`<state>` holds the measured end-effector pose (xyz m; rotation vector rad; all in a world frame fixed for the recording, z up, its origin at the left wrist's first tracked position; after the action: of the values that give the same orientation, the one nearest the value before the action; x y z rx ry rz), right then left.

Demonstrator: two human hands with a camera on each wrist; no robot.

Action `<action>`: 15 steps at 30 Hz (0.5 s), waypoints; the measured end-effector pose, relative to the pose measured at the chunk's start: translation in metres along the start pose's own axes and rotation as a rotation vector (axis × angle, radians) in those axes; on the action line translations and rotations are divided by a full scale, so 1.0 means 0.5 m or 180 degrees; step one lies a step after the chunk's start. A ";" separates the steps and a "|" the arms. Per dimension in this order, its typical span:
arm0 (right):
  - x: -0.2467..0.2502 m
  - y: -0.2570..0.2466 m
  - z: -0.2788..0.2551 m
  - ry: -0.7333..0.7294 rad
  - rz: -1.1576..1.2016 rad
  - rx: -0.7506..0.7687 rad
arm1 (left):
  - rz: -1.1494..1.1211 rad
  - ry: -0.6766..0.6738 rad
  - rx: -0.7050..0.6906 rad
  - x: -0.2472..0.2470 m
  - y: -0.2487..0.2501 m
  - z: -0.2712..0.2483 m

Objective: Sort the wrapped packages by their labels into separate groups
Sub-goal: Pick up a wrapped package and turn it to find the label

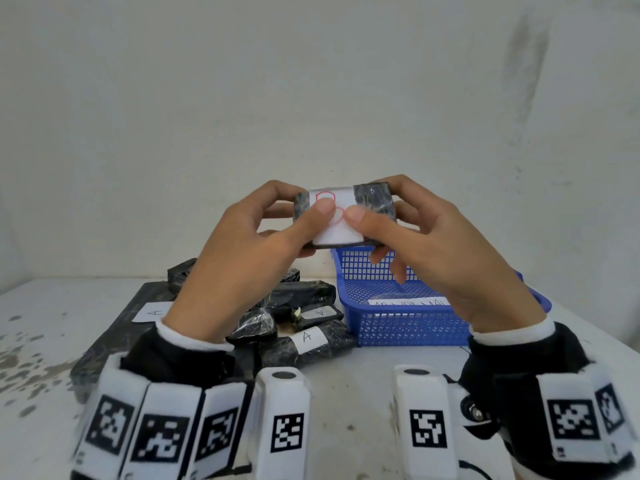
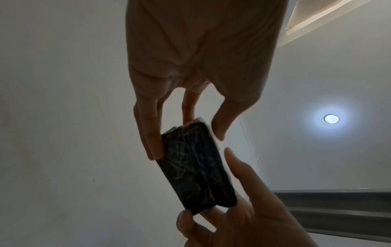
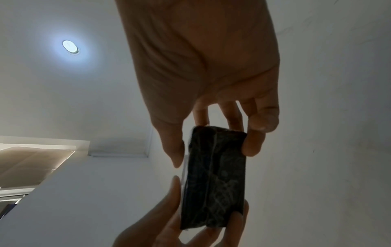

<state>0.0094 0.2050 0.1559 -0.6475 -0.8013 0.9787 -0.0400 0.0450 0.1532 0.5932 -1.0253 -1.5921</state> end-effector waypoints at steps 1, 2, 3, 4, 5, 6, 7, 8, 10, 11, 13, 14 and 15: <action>0.000 0.001 0.001 0.0010 -0.0005 0.0013 | -0.0002 -0.0012 -0.0026 -0.002 0.002 -0.001; 0.000 0.002 0.003 0.0023 -0.0021 0.0030 | 0.0005 -0.0017 -0.0040 -0.003 0.003 -0.002; 0.001 0.002 0.004 0.0030 -0.0028 0.0049 | 0.0018 -0.0014 -0.0039 -0.004 0.002 -0.002; 0.001 0.003 0.004 0.0033 -0.0020 0.0063 | 0.0026 -0.0009 -0.0039 -0.004 0.001 -0.001; 0.001 0.003 0.004 0.0035 -0.0002 0.0077 | 0.0025 -0.0005 -0.0054 -0.003 0.001 -0.001; 0.001 0.002 0.004 0.0039 0.0016 0.0086 | 0.0020 0.0000 -0.0071 -0.002 0.002 -0.001; 0.001 0.002 0.003 0.0040 0.0030 0.0093 | 0.0014 -0.0007 -0.0088 -0.002 0.002 -0.001; 0.000 0.000 0.002 0.0041 0.0040 0.0089 | 0.0014 -0.0011 -0.0102 -0.001 0.001 0.000; 0.001 0.000 0.001 0.0028 0.0043 0.0078 | 0.0011 -0.0003 -0.0159 0.001 0.004 -0.001; 0.001 0.001 0.001 -0.0001 0.0058 0.0070 | 0.0012 0.0005 -0.0189 0.002 0.006 -0.001; 0.001 0.005 0.000 -0.0054 0.0168 -0.0002 | 0.0045 0.0001 -0.0209 0.003 0.007 -0.001; 0.002 0.004 -0.001 -0.0054 0.0214 -0.0003 | 0.0028 -0.0029 -0.0195 0.001 0.005 -0.001; 0.003 0.002 -0.001 -0.0047 0.0219 0.0053 | -0.0018 -0.0077 -0.0164 -0.003 0.004 -0.002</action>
<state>0.0102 0.2067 0.1555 -0.6577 -0.7874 1.0528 -0.0377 0.0458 0.1543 0.5434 -0.9985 -1.6293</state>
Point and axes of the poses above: each hand's wrist, its own z-axis towards the middle knuckle, its own x-axis out of the back of the hand, y = z × x, the point moved 7 cm from there along z, towards the middle knuckle, and after that the axes turned 2 degrees about x, right-handed, at the moved point
